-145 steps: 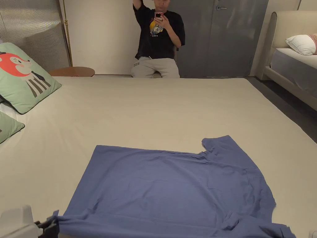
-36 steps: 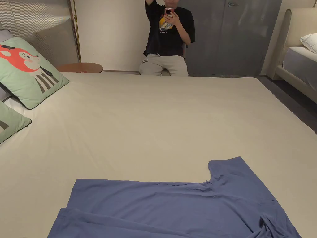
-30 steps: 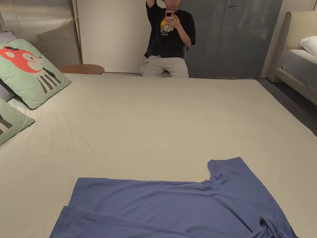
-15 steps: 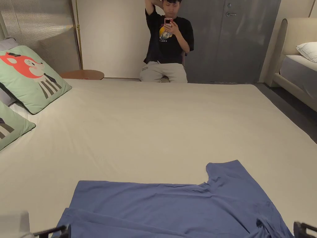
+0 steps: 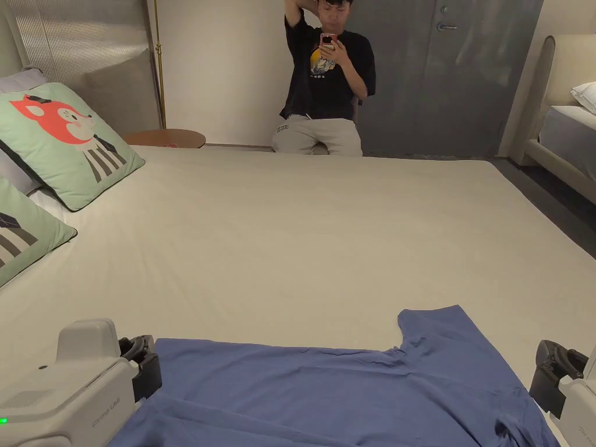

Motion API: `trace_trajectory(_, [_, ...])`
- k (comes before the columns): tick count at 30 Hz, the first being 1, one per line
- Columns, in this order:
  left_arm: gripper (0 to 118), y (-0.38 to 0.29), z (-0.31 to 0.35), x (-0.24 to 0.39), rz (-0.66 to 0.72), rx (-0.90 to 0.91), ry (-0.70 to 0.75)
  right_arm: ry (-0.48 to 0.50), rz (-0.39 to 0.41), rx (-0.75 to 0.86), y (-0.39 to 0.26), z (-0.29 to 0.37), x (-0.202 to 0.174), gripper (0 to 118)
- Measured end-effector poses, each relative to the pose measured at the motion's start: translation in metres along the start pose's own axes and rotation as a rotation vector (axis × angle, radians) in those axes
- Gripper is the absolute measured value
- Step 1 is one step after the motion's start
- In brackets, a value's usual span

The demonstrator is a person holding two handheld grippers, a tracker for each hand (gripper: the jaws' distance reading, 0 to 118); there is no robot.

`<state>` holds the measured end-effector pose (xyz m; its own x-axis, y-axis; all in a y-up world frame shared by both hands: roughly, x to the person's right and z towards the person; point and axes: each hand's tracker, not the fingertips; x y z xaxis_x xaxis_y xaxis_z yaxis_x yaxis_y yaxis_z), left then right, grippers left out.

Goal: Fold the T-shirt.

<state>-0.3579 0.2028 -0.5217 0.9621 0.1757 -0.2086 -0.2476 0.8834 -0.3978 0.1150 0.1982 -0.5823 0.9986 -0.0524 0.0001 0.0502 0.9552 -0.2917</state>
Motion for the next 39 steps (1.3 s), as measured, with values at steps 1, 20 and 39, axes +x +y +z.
trace_trajectory(1, [0, 0.004, -0.010, -0.004, 0.010, -0.018, 0.006, -0.001, 0.005, -0.006, -0.001, -0.004, -0.001, 1])
trace_trajectory(20, [105, 0.023, -0.246, -0.052, 0.107, -0.576, 0.101, 0.015, 0.026, -0.154, -0.019, -0.079, -0.013, 1])
trace_trajectory(39, [2, 0.034, -0.215, -0.037, -0.002, -0.488, 0.034, -0.019, -0.012, -0.677, -0.013, -0.237, 0.028, 111])
